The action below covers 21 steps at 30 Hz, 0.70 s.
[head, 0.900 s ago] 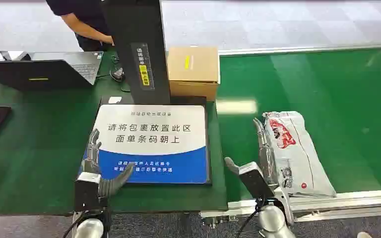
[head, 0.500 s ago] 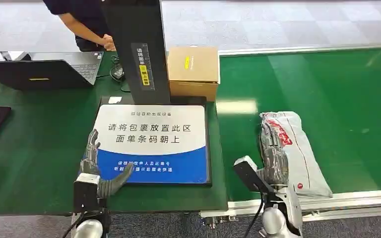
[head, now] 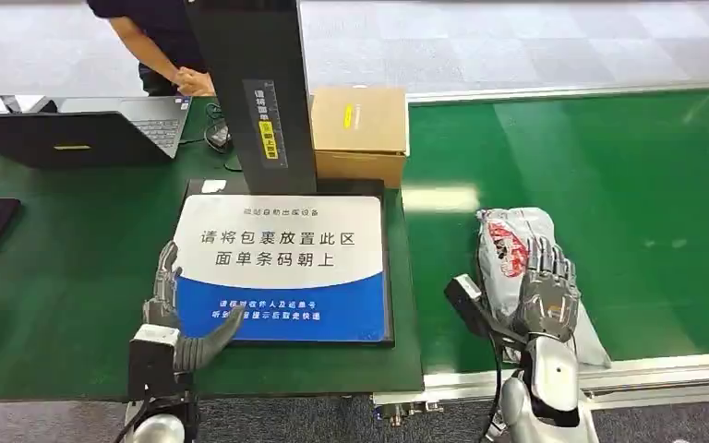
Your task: Moved the parcel from conveyor to table for the left to box.
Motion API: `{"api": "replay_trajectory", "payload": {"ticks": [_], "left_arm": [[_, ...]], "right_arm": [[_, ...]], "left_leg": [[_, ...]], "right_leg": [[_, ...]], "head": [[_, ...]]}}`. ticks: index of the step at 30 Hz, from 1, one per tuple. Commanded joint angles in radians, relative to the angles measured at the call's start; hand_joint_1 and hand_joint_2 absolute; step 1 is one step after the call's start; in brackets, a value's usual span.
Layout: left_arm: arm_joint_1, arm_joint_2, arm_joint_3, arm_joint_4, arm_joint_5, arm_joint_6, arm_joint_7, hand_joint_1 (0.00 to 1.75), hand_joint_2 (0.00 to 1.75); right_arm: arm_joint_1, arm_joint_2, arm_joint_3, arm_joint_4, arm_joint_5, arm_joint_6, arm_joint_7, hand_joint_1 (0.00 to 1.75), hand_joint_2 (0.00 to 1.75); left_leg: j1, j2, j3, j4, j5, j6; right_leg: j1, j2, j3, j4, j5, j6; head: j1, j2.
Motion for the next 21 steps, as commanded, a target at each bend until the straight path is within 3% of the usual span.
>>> {"api": "replay_trajectory", "payload": {"ticks": [1, 3, 5, 21], "left_arm": [[-0.027, 0.006, -0.002, 0.016, 0.008, -0.006, 0.008, 0.0, 1.75], [-0.037, 0.007, -0.009, 0.03, 0.015, -0.014, 0.007, 0.0, 1.75], [-0.048, 0.006, -0.011, 0.043, 0.016, -0.014, 0.007, 0.0, 1.75], [-0.042, -0.008, 0.002, 0.023, 0.017, -0.016, 0.027, 0.0, 1.75]], "right_arm": [[-0.037, -0.067, 0.063, 0.123, 0.022, 0.125, 0.106, 0.0, 1.75], [-0.038, -0.138, 0.14, 0.178, 0.022, 0.233, 0.206, 0.0, 1.75], [-0.038, -0.15, 0.146, 0.21, 0.022, 0.253, 0.223, 0.0, 1.75], [-0.085, -0.147, 0.136, 0.298, 0.022, 0.296, 0.239, 0.03, 1.75]], "left_leg": [[0.0, 0.001, 0.002, -0.001, 0.0, 0.0], [0.0, 0.001, 0.002, -0.001, 0.0, 0.0], [0.0, 0.0, 0.002, -0.001, 0.0, 0.0], [0.0, 0.002, 0.006, -0.002, -0.001, 0.001]], "right_leg": [[0.001, 0.0, 0.002, -0.001, 0.0, -0.002], [0.001, 0.0, 0.003, -0.001, 0.0, -0.002], [0.001, -0.001, 0.003, -0.001, 0.0, -0.001], [0.001, 0.0, 0.005, -0.001, 0.0, -0.004]], "head": [[0.0, 0.0], [0.0, 0.0], [0.0, 0.0], [0.0, 0.0]]}}
